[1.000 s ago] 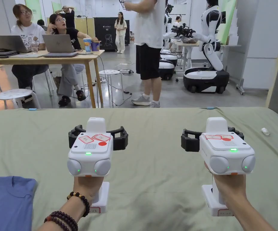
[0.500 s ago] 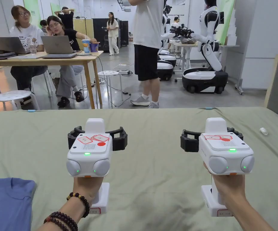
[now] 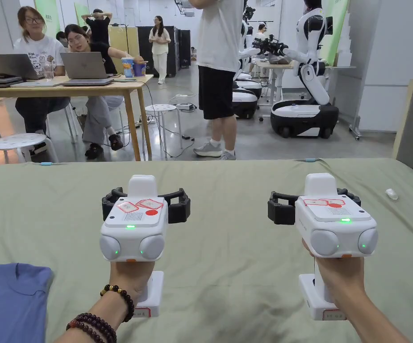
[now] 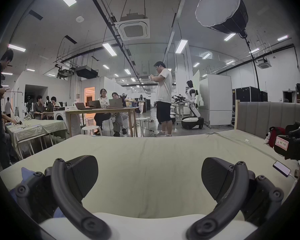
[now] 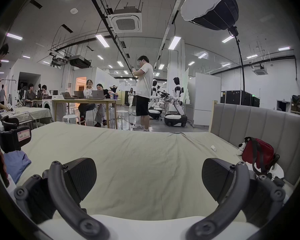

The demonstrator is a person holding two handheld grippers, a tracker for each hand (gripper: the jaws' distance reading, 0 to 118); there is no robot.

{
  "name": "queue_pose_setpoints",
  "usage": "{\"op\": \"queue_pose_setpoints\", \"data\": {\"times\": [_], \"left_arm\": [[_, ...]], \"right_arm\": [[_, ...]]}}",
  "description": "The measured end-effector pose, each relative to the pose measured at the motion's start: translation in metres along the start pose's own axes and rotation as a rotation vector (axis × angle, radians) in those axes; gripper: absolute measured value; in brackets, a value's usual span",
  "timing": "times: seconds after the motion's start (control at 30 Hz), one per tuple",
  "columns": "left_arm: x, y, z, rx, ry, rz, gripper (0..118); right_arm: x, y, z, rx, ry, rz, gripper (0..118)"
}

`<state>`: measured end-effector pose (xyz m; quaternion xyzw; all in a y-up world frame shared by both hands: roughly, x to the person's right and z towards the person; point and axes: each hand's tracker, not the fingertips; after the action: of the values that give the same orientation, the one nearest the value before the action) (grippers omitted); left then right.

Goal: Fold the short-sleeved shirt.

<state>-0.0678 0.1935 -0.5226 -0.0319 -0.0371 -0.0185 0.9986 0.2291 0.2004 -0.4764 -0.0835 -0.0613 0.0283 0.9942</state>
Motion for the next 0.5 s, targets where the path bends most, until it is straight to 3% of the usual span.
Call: {"op": "queue_pose_setpoints", "data": {"times": [0.3,0.33,0.37,0.4,0.43,0.47,0.5], "left_arm": [[0.0003,-0.0021,0.0001,-0.013,-0.003,-0.007,116],[-0.0002,-0.0017,0.0005,-0.015,-0.005,-0.002,107],[-0.0003,-0.0013,0.0014,-0.013,-0.018,0.003,86],[0.0000,-0.0013,0.0019,-0.005,-0.018,-0.002,43],[0.0022,-0.0010,0.0021,-0.003,-0.006,-0.020,8],[0.0036,-0.0006,0.0014,-0.010,0.006,-0.032,0],[0.0044,0.0000,0.0024,-0.015,0.011,-0.032,0]], "right_arm": [[0.0011,-0.0005,0.0020,-0.007,0.007,-0.007,115],[0.0006,-0.0002,0.0038,-0.005,0.010,-0.007,103],[-0.0004,0.0000,0.0052,-0.001,0.009,-0.001,84],[-0.0024,0.0002,0.0061,0.003,-0.005,0.019,49],[-0.0041,0.0002,0.0061,0.001,-0.029,0.041,18],[-0.0034,-0.0014,0.0022,-0.004,-0.044,0.051,0],[-0.0025,-0.0027,-0.0003,-0.006,-0.046,0.047,0]]}}
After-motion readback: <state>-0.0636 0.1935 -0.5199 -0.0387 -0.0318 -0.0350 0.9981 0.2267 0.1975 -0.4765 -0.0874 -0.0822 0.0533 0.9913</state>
